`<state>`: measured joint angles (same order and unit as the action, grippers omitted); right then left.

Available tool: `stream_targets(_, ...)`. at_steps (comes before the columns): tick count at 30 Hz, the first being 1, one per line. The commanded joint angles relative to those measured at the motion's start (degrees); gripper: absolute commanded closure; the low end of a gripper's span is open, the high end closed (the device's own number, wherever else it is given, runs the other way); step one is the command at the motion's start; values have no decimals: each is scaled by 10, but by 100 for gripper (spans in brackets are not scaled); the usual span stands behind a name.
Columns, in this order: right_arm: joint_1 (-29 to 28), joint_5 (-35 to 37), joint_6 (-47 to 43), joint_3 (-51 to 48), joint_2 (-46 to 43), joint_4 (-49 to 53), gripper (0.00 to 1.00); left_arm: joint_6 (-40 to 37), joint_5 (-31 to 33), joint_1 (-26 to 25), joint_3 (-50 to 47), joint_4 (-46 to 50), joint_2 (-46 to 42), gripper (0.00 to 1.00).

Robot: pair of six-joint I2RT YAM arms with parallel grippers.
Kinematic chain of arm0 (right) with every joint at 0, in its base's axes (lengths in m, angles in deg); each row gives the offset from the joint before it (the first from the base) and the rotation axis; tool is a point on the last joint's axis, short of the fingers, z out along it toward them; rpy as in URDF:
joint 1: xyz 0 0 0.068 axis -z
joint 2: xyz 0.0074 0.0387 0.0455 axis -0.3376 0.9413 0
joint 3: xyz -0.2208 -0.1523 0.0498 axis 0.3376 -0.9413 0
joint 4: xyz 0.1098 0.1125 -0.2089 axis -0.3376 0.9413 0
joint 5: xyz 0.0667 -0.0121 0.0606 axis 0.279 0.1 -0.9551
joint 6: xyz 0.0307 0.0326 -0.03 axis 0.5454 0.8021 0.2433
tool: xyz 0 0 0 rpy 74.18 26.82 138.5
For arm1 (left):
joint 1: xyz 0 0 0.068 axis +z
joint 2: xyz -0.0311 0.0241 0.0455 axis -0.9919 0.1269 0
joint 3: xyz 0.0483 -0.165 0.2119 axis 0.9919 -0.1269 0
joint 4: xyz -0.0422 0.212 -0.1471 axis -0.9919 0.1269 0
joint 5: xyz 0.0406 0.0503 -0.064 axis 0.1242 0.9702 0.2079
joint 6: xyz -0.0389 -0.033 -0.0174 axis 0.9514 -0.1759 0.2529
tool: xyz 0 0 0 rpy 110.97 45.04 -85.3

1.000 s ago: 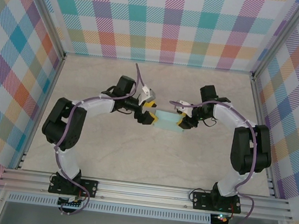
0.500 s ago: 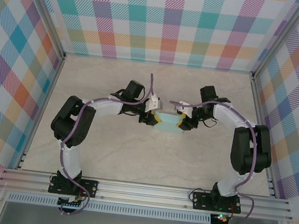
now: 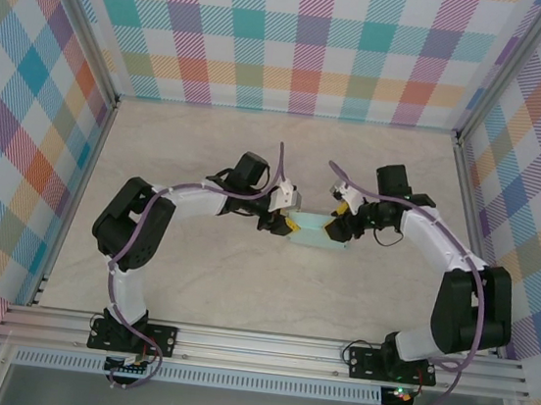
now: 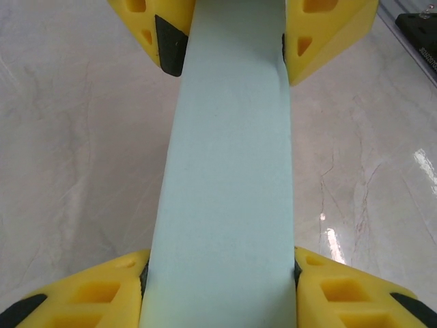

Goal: Fold the paper box

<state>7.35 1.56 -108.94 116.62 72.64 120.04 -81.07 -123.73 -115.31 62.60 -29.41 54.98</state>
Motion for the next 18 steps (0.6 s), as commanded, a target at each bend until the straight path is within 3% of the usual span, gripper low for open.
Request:
stream_targets(1, 25, -16, 128, -5, -62, -34, 41, -5, 51, -2, -18, 35, 1, 61)
stream_targets(5, 48, -27, 146, -35, -87, -75, 39, -5, 54, -2, -13, 43, 1, 60)
stream_targets(8, 43, -81, 26, -44, -95, -22, 39, 2, 52, -2, -8, 49, 2, 60)
stream_targets(10, 39, -107, 7, -66, -119, -38, 39, 7, 58, -2, -8, 49, 1, 60)
stream_targets(14, 35, -128, 164, -45, -103, -83, 40, 12, 73, -3, -12, 41, -4, 60)
stream_targets(18, 36, -177, 404, -1, -45, -95, 60, 14, 72, -2, -4, 47, 1, 59)
